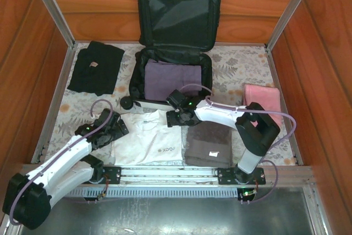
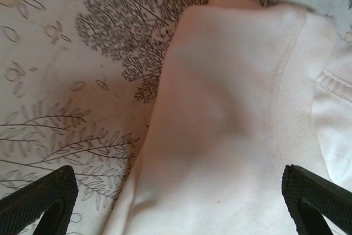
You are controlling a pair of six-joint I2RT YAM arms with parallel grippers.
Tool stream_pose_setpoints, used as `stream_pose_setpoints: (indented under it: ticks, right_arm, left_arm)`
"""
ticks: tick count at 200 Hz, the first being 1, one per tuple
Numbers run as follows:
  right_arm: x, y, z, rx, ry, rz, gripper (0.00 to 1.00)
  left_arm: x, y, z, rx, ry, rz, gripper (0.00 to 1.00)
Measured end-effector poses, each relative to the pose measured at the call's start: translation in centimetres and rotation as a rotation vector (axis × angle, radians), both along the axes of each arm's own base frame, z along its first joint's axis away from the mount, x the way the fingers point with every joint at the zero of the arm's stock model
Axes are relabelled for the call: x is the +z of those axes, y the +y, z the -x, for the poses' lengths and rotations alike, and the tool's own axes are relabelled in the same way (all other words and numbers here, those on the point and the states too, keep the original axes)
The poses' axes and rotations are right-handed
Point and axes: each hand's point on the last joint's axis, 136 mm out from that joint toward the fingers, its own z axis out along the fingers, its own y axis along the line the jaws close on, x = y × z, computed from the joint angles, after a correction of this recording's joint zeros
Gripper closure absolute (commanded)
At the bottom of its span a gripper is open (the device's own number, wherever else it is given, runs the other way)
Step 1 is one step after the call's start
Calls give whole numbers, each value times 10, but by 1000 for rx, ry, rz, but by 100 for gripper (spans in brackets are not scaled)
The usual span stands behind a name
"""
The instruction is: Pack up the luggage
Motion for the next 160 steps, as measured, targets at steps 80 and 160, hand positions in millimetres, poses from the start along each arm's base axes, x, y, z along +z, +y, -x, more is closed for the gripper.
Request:
stream_pose_setpoints:
  ticks: [80,160]
  right_arm:
    - [-12,1,-28,-106,-163,77,28]
    - [-13,8,-29,-70,-264,115,24]
  left_arm:
    - [-15,-12,-20,23,23,62,8]
    - [-14,-23,-33,34,-14,120,17]
